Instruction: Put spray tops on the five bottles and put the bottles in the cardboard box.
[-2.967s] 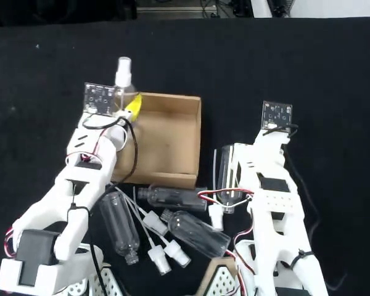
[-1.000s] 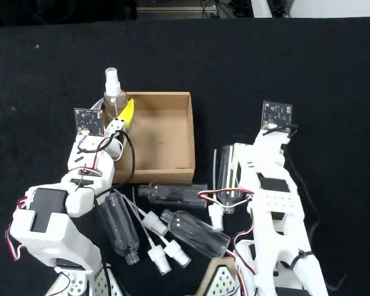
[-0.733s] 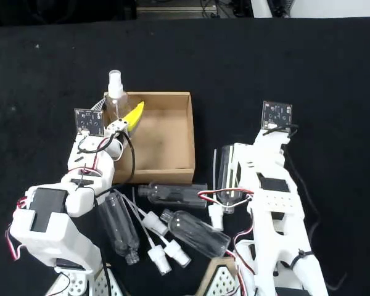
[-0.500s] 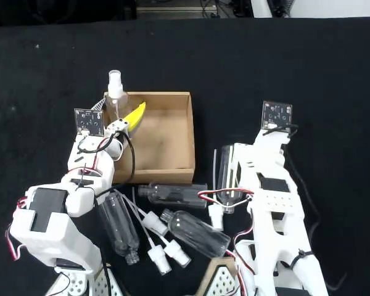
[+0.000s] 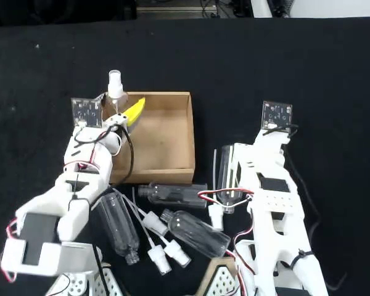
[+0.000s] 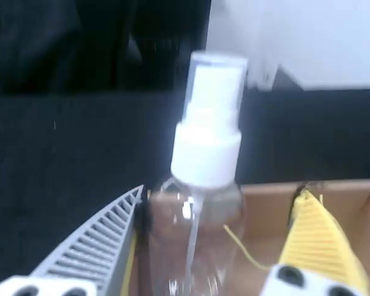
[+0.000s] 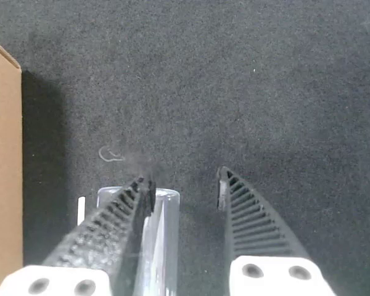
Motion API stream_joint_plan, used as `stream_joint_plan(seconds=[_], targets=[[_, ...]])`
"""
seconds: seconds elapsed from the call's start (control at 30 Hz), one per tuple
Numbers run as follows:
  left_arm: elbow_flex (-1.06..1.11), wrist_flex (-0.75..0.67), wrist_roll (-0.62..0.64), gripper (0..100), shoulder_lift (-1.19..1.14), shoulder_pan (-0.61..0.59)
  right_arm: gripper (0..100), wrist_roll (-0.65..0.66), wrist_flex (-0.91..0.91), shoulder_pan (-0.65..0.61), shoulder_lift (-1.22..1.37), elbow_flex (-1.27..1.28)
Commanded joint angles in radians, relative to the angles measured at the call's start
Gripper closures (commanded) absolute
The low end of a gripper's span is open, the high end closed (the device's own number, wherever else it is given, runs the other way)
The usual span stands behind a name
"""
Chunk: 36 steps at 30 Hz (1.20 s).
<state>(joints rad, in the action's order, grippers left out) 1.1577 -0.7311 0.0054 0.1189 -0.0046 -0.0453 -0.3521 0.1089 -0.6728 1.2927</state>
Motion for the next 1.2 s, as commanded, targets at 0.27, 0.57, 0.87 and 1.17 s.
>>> stream_joint_plan(seconds=[0.27,0.57,0.87,1.17], targets=[[-0.073,0.770,0.009,66,0.500,-0.013,85.0,0.002,0.031,-0.011,-0.044,-0.018],[-0.216,1.464,0.015,66,0.799,-0.202,95.6,-0.002,-0.015,0.086,-0.045,-0.061],[0.068,1.152,0.015,89,0.833,-0.418,98.7,0.000,-0.393,-0.002,-0.045,-0.363],[0.240,0.968,0.015,97,0.825,-0.449,98.7,-0.006,-0.500,-0.433,-0.036,-0.513]])
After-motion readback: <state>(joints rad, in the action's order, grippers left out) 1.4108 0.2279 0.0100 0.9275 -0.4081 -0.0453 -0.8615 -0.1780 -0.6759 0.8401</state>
